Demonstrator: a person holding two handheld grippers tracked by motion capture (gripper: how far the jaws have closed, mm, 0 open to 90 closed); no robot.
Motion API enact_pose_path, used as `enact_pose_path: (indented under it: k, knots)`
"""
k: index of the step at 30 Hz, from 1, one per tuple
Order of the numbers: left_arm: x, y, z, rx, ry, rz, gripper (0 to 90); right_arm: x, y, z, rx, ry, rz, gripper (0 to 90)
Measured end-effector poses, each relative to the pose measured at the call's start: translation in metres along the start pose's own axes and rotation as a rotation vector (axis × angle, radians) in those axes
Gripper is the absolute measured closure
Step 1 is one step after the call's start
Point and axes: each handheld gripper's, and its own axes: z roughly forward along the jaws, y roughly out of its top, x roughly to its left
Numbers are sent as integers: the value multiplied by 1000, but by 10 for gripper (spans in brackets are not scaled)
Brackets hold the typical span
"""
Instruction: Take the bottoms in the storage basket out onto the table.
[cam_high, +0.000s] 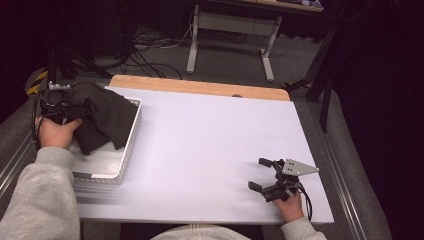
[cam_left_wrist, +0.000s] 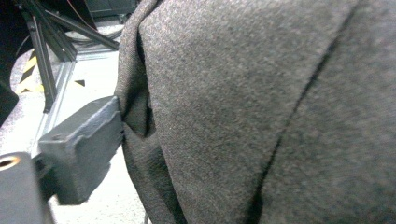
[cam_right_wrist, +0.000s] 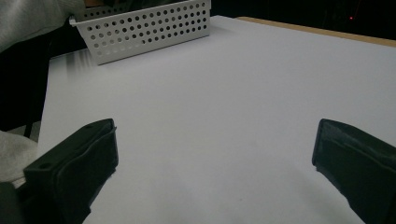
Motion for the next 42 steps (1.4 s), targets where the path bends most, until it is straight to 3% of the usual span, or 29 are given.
enact_pose_path:
  k: [4, 6, 7, 8, 9, 14, 24, 35, 42]
  knots:
    - [-1, 0, 0, -3, 0, 6, 207, 0, 0, 0, 0, 1, 0, 8]
    - [0, 0, 0, -7, -6, 14, 312, 0, 0, 0, 1, 1, 0, 9]
    - [-1, 0, -1, -8, -12, 13, 428, 0, 0, 0, 1, 1, 0, 9]
    - [-1, 0, -1, -12, -25, 13, 428, 0, 0, 0, 1, 1, 0, 9]
    - [-1, 0, -1, -12, -23, 7, 509, 0, 0, 0, 1, 1, 0, 9]
    - [3, 0, -2, -9, -33, -23, 666, 0, 0, 0, 1, 1, 0, 9]
    - [5, 1, -7, -44, -53, -52, 719, 0, 0, 0, 0, 1, 0, 9]
    - [8, 3, -21, -129, -146, -86, 723, 0, 0, 0, -1, 0, 0, 9]
    - [11, 4, -32, -169, -185, -82, 724, 0, 0, 0, 0, 0, 0, 9]
